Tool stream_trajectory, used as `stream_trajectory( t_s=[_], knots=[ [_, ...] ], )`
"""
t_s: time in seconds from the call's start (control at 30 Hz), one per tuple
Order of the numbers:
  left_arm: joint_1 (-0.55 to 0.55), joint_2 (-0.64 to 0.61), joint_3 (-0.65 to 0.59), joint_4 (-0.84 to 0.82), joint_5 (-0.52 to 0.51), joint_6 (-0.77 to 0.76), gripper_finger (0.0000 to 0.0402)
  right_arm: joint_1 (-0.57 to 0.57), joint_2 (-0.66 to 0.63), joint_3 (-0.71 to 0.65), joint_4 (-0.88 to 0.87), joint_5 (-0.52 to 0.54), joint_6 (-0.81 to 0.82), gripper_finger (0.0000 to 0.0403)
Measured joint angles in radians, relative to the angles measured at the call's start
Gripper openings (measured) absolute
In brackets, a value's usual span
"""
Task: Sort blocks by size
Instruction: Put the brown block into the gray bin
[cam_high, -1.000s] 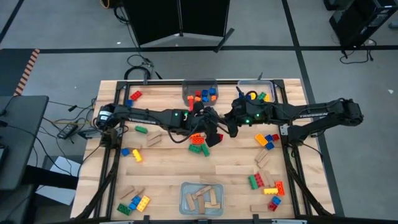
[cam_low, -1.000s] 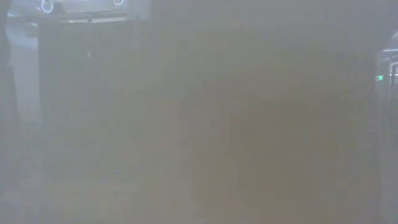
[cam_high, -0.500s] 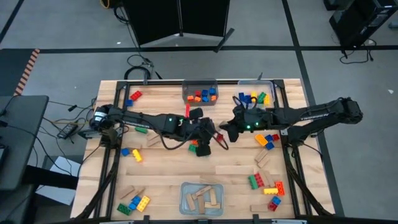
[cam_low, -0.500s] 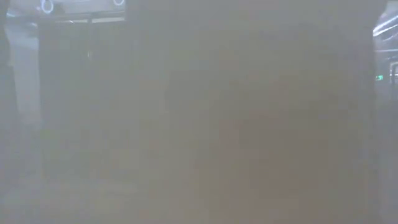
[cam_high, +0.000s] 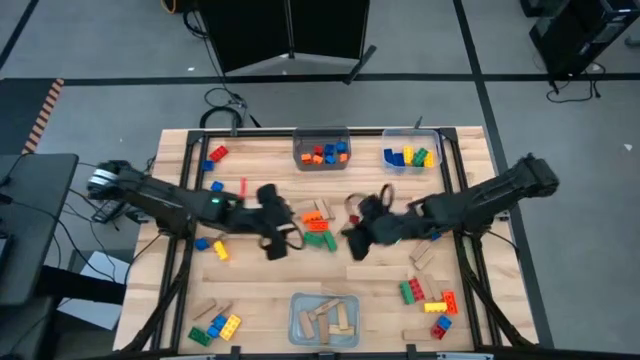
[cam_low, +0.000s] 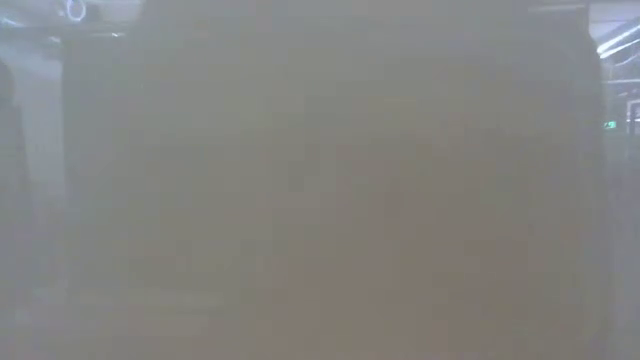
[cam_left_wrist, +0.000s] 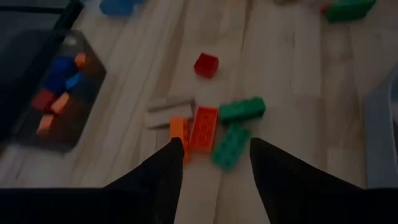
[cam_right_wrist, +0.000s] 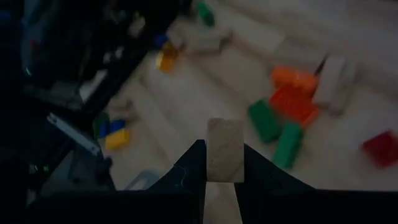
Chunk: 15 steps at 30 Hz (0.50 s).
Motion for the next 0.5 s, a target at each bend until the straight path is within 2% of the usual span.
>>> stream_trajectory(
  t_s=[0.13, 0.27, 0.37, 0.5],
  knots=[
    [-0.031, -0.151, -0.122, -0.002, 0.000, -0.044, 0.0192, 0.062, 0.170, 0.209, -0.143, -0.051, 0.083, 0.0066],
    [-0.055, -0.275, -0.215, -0.003, 0.022, -0.046, 0.0192, 0.119, 0.319, 0.370, -0.196, -0.102, 0.156, 0.0066],
    [-0.063, -0.348, -0.269, -0.009, 0.046, -0.070, 0.0192, 0.160, 0.406, 0.439, -0.191, -0.135, 0.241, 0.0066],
    [-0.063, -0.412, -0.320, -0.010, 0.073, -0.101, 0.0192, 0.205, 0.500, 0.458, -0.169, -0.218, 0.386, 0.0066]
  ],
)
